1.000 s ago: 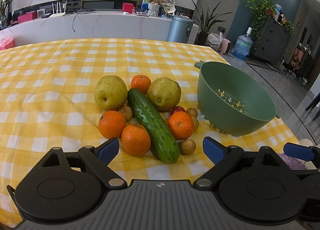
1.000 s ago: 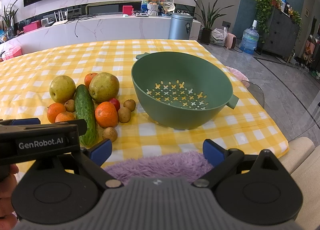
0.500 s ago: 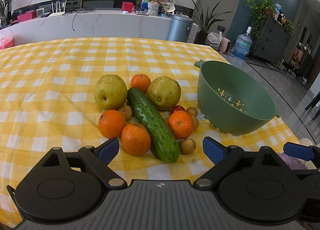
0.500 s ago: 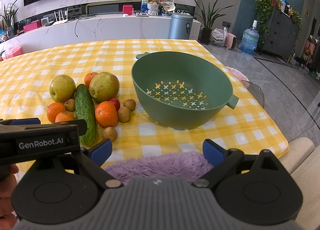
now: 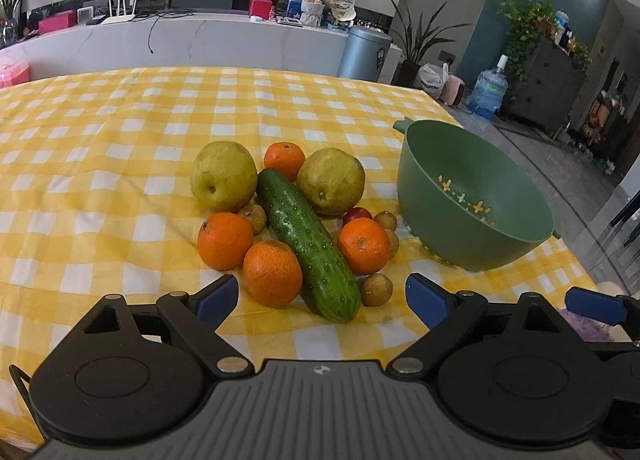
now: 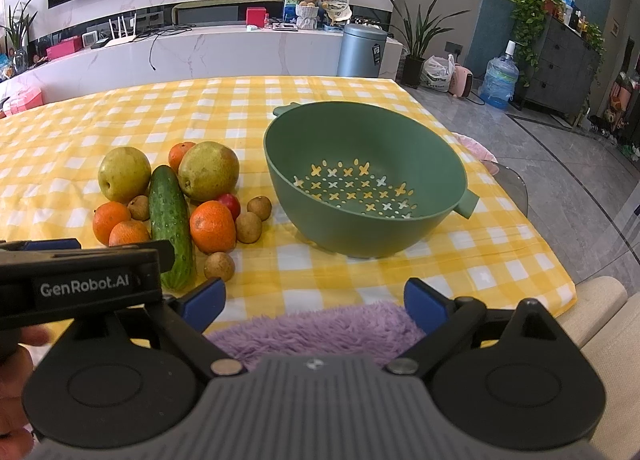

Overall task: Organize fruits
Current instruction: 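Close the left tool on one pear while the right tool grasps the other pear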

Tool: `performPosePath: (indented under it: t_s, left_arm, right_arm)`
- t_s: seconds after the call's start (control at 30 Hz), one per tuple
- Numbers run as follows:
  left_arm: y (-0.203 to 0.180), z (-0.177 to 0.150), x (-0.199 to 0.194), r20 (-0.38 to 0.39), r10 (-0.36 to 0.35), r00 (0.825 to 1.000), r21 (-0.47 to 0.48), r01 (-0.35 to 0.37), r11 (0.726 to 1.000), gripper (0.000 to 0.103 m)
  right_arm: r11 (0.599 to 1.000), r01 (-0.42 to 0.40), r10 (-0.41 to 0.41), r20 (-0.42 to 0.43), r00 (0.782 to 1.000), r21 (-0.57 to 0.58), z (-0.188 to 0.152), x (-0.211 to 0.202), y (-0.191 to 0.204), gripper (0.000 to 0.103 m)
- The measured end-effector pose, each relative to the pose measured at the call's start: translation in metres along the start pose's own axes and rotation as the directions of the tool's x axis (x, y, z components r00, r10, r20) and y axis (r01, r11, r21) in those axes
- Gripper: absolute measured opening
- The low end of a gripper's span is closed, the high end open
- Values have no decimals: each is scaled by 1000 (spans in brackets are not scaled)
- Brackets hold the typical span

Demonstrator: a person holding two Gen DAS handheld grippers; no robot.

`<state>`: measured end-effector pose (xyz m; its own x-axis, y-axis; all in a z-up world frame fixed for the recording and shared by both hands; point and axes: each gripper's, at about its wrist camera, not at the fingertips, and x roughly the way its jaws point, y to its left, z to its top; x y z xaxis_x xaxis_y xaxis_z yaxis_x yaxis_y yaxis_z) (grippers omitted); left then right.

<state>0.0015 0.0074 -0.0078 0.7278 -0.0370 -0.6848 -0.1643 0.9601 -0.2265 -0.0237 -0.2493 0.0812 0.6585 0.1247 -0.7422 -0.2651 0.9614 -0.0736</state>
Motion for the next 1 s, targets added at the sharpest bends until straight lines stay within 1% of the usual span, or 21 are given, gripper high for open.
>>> performPosePath:
  t_s: [0.1, 0.2, 0.33, 0.37, 0.4, 0.43, 0.47, 0.57, 0.6, 0.67, 0.77, 0.83, 0.87, 0.93, 1.0]
  left_arm:
    - [2, 3, -6, 27, -18, 999, 24, 17, 1000, 103]
    - [7, 13, -12, 52, -38, 998, 42, 36, 998, 103]
    - [26, 29, -14, 76, -56, 996, 19, 55, 998, 103]
    - [33, 33, -12, 79, -63, 995, 9, 63, 998, 103]
    - [40, 36, -10, 82, -69, 994, -2, 70, 998, 103]
    - [47, 39, -7, 84, -71, 994, -16, 73, 997, 103]
    - [52, 42, -4, 81, -70, 994, -26, 73, 997, 102]
    - [67, 49, 10, 55, -72, 996, -16, 73, 997, 98]
    - [71, 51, 14, 44, -75, 996, -12, 76, 997, 97]
    - [78, 56, 25, 25, -86, 996, -24, 87, 996, 96]
    - [85, 63, 36, 18, -95, 995, -54, 96, 994, 96]
    - [86, 66, 43, 15, -97, 995, -44, 97, 994, 96]
    - [86, 67, 46, 15, -89, 996, -33, 89, 995, 96]
    - [86, 68, 50, 20, -74, 997, -22, 75, 997, 96]
    - [88, 69, 54, 13, -89, 996, -37, 90, 995, 96]
  right_arm:
    - [1000, -9, 9, 20, 1000, -7, -1, -5, 0, 92]
    - [999, -41, 41, 49, 998, 0, 1, -10, -1, 93]
    - [993, -113, 110, 90, 990, 30, 11, -9, -1, 92]
    - [989, -144, 139, 94, 986, 40, 14, -7, -1, 91]
    - [984, -171, 166, 94, 982, 47, 18, -5, 2, 88]
    - [978, -201, 196, 86, 977, 61, 21, -1, 3, 83]
    - [971, -226, 220, 74, 973, 76, 25, 3, 4, 81]
    - [937, -308, 301, 68, 951, 165, 38, 15, 6, 80]
    - [918, -340, 333, 70, 940, 204, 44, 21, 6, 80]
    - [883, -373, 372, 59, 926, 286, 58, 37, 9, 80]
    - [836, -369, 392, 30, 920, 407, 78, 63, 11, 80]
    - [805, -351, 400, -1, 916, 478, 88, 82, 13, 80]
    - [791, -341, 403, -14, 915, 507, 90, 94, 15, 78]
    - [780, -315, 396, -38, 917, 541, 92, 113, 20, 69]
    - [776, -283, 376, -53, 925, 563, 90, 126, 23, 70]
